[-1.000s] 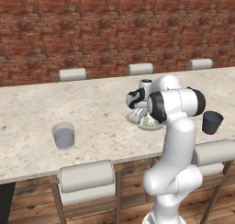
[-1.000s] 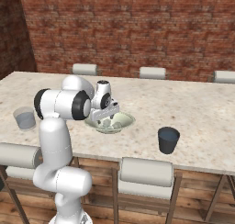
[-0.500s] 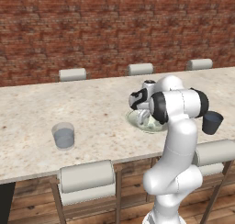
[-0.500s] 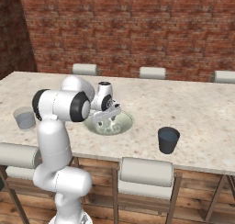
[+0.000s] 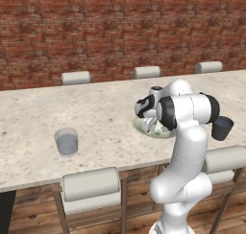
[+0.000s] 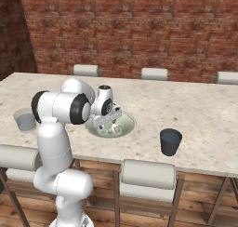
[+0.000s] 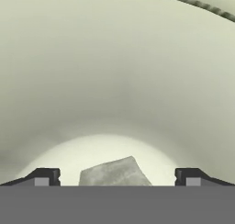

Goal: There are four ice cubes in the ice bowl. Place two ice cubes in each glass of water.

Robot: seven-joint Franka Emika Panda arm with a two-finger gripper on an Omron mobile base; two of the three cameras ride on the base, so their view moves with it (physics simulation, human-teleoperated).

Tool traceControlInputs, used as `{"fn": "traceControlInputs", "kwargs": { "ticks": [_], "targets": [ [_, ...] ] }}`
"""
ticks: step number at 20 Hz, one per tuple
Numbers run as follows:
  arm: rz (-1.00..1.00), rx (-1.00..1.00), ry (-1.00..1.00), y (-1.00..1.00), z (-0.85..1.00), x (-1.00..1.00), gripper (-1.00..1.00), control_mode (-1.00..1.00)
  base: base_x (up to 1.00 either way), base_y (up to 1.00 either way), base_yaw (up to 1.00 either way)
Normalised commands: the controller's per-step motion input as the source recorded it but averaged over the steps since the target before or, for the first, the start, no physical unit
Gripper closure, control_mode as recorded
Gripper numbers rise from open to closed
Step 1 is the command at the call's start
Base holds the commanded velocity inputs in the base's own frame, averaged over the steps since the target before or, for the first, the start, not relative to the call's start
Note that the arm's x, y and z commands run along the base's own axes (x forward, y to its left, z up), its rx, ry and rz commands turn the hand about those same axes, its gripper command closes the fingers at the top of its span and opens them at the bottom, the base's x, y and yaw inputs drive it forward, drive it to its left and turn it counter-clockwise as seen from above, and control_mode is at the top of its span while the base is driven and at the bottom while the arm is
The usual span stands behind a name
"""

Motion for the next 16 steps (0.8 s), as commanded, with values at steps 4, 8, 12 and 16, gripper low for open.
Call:
{"fn": "traceControlInputs", "kwargs": {
  "ticks": [4, 8, 12, 16],
  "targets": [
    [-0.02, -0.01, 0.00, 0.00, -0.24, 0.00, -1.00, -1.00, 0.00, 0.00, 0.00],
    [-0.06, -0.02, 0.00, 0.00, -0.32, 0.00, -1.00, -1.00, 0.00, 0.00, 0.00],
    [-0.08, -0.04, 0.04, 0.00, -0.42, -0.06, -1.00, -1.00, 0.00, 0.00, 0.00],
    [-0.10, -0.02, 0.09, 0.00, -0.48, -0.31, -1.00, -1.00, 0.00, 0.00, 0.00]
  ]
}}
